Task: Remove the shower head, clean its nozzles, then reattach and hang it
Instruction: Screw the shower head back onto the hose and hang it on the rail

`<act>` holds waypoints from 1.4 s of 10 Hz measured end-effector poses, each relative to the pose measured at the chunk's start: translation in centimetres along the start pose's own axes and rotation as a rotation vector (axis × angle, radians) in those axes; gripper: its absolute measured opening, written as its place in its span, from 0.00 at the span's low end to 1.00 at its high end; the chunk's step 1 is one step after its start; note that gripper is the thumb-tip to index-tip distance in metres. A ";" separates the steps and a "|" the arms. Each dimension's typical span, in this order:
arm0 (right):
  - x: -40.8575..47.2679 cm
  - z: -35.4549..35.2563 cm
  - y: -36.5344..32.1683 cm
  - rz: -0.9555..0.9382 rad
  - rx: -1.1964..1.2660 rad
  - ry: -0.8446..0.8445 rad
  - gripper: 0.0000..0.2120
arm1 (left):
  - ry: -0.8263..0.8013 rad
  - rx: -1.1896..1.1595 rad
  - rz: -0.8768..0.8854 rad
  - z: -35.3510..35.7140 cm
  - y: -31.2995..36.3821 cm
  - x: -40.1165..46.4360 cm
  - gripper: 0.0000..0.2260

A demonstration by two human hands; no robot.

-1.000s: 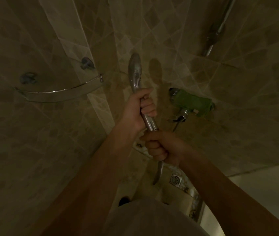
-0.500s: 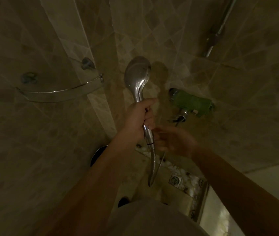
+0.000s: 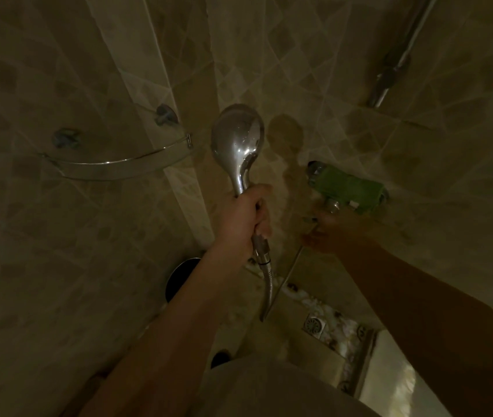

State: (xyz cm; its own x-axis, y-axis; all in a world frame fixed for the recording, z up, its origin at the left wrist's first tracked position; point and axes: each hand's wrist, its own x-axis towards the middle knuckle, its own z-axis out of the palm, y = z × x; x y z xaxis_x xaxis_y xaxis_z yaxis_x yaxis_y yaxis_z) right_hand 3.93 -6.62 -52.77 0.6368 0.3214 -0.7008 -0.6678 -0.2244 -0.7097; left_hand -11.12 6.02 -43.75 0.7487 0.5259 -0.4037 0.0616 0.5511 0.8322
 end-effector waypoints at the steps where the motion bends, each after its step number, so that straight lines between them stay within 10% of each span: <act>1: 0.6 0.6 0.4 -0.031 0.072 -0.021 0.06 | 0.013 0.013 0.000 0.0 -0.3 -0.1 0.23; 8: 6.1 -0.8 1.4 -0.213 -0.144 0.332 0.10 | 0.120 0.110 -0.034 1.1 -2.2 0.5 0.26; 14: 5.8 -1.7 0.8 -0.194 0.000 0.188 0.12 | 0.185 0.055 0.006 0.3 -2.8 0.7 0.23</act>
State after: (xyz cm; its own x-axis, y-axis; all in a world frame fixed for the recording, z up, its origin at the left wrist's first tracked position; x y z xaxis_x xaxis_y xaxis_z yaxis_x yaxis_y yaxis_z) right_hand 7.75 -6.55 -57.46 0.8130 0.1822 -0.5530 -0.5266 -0.1751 -0.8319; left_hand -10.54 4.63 -46.24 0.6156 0.6415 -0.4576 0.0972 0.5145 0.8520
